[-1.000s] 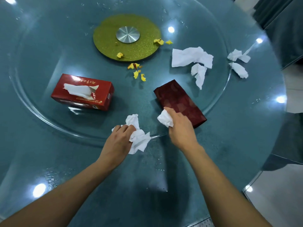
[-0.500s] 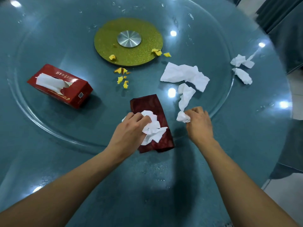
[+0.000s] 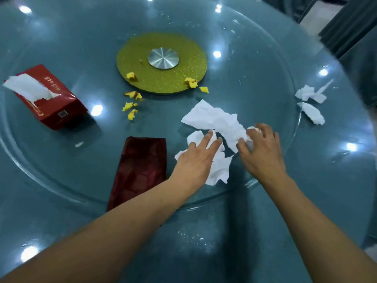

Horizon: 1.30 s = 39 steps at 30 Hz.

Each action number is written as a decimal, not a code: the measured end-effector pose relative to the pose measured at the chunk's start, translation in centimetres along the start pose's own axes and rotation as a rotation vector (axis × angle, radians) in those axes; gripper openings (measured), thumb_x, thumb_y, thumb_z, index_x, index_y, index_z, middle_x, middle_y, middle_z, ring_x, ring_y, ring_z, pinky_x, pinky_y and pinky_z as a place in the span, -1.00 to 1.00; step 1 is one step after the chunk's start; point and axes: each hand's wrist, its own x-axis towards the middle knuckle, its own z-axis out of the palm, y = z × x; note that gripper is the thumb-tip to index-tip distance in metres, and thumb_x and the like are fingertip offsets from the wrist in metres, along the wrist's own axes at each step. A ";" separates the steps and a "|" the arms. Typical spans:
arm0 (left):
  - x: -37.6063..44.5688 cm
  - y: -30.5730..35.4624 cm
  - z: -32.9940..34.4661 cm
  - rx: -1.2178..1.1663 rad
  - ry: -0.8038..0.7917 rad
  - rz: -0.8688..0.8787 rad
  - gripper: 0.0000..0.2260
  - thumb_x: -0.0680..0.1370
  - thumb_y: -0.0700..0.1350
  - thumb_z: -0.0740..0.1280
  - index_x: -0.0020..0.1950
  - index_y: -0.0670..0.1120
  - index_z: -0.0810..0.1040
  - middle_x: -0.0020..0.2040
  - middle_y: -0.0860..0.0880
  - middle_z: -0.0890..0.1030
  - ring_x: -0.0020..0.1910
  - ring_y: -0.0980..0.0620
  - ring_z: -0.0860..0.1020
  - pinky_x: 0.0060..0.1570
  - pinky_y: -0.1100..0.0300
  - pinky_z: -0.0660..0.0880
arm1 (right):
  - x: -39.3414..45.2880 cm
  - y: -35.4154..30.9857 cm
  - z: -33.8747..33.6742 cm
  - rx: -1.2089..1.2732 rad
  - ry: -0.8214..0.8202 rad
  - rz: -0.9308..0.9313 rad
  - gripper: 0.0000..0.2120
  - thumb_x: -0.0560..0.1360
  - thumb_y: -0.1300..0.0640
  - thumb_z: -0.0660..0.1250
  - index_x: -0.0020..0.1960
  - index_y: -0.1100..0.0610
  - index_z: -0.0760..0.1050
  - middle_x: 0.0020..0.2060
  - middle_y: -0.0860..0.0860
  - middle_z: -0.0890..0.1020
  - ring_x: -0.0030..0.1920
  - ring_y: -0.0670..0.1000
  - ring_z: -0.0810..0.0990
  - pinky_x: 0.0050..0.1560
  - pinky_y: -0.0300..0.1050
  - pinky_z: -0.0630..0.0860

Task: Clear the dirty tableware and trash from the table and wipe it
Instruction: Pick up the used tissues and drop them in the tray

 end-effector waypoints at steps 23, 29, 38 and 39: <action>-5.1 -8.9 2.8 -0.154 0.038 -0.151 -0.29 0.51 0.03 0.48 0.59 0.04 0.24 0.27 0.01 0.39 0.16 -0.06 0.37 0.19 0.05 0.41 | -6.0 -5.3 8.2 0.509 -0.202 -0.291 -0.64 0.43 0.34 0.36 0.14 0.01 0.61 0.20 -0.04 0.47 0.21 0.03 0.49 0.21 -0.12 0.44; -6.1 -8.9 2.7 -0.156 0.127 -0.134 -0.66 0.43 -0.08 0.54 0.15 -0.07 0.56 0.23 -0.02 0.42 0.00 -0.10 0.42 -0.19 -0.11 0.55 | -7.5 -4.4 7.2 0.474 -0.135 -0.128 -0.50 0.45 0.28 0.39 0.36 0.00 0.49 0.18 -0.09 0.49 0.18 -0.04 0.42 0.23 -0.25 0.33; -4.7 -4.3 4.5 -0.153 0.154 0.013 -0.64 0.34 -0.17 0.57 0.07 -0.11 0.54 0.04 -0.04 0.56 -0.11 -0.08 0.41 -0.20 0.04 0.44 | -8.2 0.8 5.4 0.217 -0.019 -0.036 -0.69 0.42 0.28 0.43 0.14 0.07 0.59 0.08 -0.01 0.58 0.04 0.11 0.47 0.09 -0.03 0.46; -4.4 -3.5 4.7 -0.172 0.150 0.021 -0.63 0.34 -0.19 0.57 0.07 -0.10 0.53 0.03 -0.04 0.55 -0.09 -0.10 0.43 -0.18 0.03 0.45 | -8.2 0.6 5.3 0.234 -0.066 -0.082 -0.69 0.42 0.27 0.43 0.14 0.07 0.59 0.08 -0.01 0.59 0.05 0.10 0.48 0.10 -0.04 0.46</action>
